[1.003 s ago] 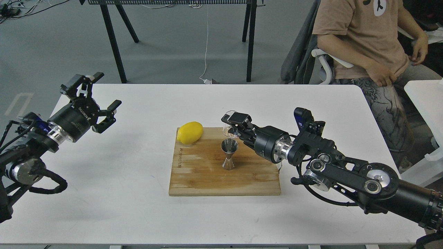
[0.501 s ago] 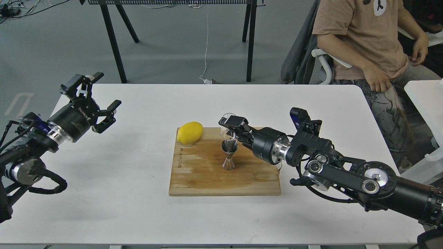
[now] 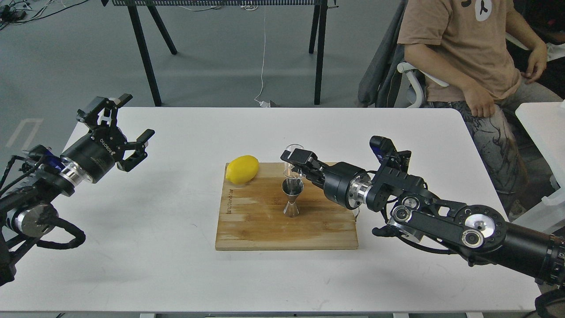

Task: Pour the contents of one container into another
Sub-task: 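Tilt the glass with the right gripper to pour into the jigger, then carry the glass back and lower it near the table edge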

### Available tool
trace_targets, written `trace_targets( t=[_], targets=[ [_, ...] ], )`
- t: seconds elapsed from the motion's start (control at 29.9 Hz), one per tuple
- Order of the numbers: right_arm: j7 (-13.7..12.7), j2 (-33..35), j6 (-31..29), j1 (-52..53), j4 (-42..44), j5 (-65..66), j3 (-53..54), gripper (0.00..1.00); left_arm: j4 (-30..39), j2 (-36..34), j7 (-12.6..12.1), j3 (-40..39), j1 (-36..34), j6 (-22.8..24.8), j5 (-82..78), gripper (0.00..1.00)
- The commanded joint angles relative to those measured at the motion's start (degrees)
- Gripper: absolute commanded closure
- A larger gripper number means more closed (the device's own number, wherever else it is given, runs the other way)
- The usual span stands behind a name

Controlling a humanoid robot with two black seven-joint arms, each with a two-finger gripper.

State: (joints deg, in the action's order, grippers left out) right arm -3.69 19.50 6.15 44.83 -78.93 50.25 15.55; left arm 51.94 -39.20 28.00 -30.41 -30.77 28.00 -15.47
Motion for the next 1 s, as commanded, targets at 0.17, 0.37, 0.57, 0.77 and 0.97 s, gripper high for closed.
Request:
trace_targets(
  t=[0.17, 0.37, 0.57, 0.77, 0.97],
  targets=[
    [0.44, 0.02, 0.00, 0.96, 0.00, 0.11, -0.96, 0.60, 0.00, 0.00, 0.00, 0.00, 0.00, 0.00, 0.00, 0.01],
    [0.44, 0.02, 0.00, 1.14, 0.18, 1.34, -1.05, 0.60, 0.00, 0.00, 0.00, 0.00, 0.00, 0.00, 0.00, 0.01],
    [0.53, 0.19, 0.00, 2.45, 0.53, 2.31, -3.59, 0.60, 0.00, 0.00, 0.00, 0.00, 0.00, 0.00, 0.00, 0.01],
    [0.70, 0.19, 0.00, 2.81, 0.62, 2.40, -3.95, 0.60, 0.00, 0.00, 0.00, -0.09, 0.00, 0.00, 0.00, 0.01],
    [0.70, 0.19, 0.00, 2.81, 0.62, 2.40, -4.12, 0.60, 0.00, 0.00, 0.00, -0.09, 0.00, 0.00, 0.00, 0.01]
  ],
)
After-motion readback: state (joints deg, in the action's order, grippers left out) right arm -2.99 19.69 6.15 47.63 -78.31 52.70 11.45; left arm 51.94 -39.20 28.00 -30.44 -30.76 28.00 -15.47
